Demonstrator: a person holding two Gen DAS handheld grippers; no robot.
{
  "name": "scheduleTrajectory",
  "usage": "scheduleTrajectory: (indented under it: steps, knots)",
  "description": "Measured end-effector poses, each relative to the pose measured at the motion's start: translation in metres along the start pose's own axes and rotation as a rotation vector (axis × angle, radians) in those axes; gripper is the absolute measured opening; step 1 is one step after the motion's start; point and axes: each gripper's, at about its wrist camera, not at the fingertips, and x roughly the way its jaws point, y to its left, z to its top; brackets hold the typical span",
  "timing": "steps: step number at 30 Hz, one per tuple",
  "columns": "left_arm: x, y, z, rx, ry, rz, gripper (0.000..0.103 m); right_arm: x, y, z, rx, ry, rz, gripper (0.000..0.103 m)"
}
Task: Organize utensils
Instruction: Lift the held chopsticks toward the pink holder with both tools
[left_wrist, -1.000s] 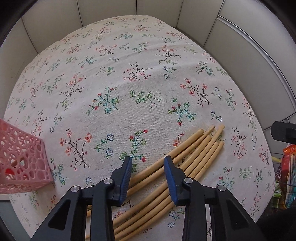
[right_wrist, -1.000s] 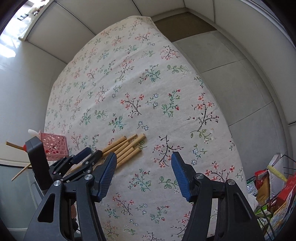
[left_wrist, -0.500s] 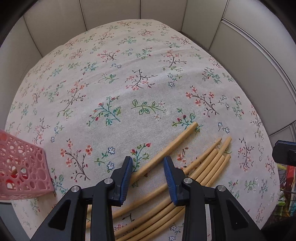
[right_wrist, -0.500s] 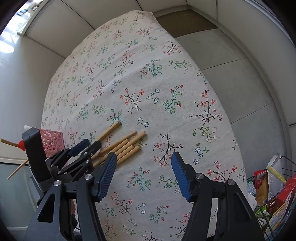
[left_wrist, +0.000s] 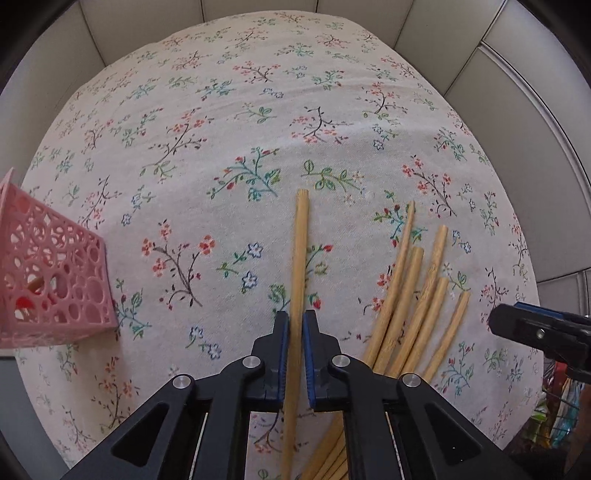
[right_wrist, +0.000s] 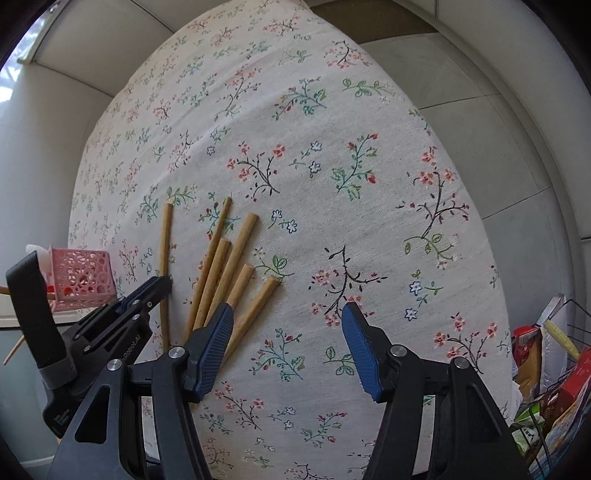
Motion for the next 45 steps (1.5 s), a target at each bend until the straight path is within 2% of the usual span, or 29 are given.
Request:
scheduleTrajectory:
  steps: [2,4,6,13,15,16,21,24,30,40,45]
  knots:
    - [-0.001,0.004,-0.007,0.005,0.025,-0.016,0.008,0.01,0.002,0.001,0.007,0.019,-0.01,0.063]
    - [-0.004,0.008,-0.013,0.002,0.022,-0.03,0.008,0.018,0.004,0.002,0.009,0.03,-0.024,0.053]
    - [-0.004,0.011,-0.014,-0.002,0.002,-0.034,0.008,0.025,0.007,0.003,0.007,0.043,-0.042,0.044]
    - [-0.002,0.014,0.0,-0.021,-0.1,-0.038,0.01,0.031,0.027,-0.001,-0.019,0.009,-0.087,0.031]
    - [-0.001,0.013,0.005,-0.027,-0.122,-0.028,0.01,0.033,0.034,-0.002,-0.036,-0.011,-0.105,0.024]
    - [0.0,0.012,0.007,-0.029,-0.123,-0.021,0.01,0.035,0.036,-0.001,-0.04,-0.017,-0.106,0.016]
    - [0.0,0.007,0.011,-0.018,-0.133,-0.003,0.007,0.036,0.027,0.006,-0.007,-0.019,-0.028,0.009]
    - [-0.003,0.007,0.008,-0.016,-0.146,0.005,0.007,0.035,0.016,0.008,0.027,-0.004,0.055,0.008]
    - [-0.03,0.002,-0.002,-0.008,-0.21,-0.007,0.007,0.01,0.009,0.002,0.031,-0.051,0.108,0.008]
    - [-0.105,-0.01,-0.035,0.07,-0.39,0.004,0.007,-0.074,0.025,-0.033,-0.104,-0.276,0.095,0.008]
    - [-0.153,-0.01,-0.057,0.088,-0.519,0.009,0.007,-0.113,0.036,-0.049,-0.163,-0.383,0.117,0.007]
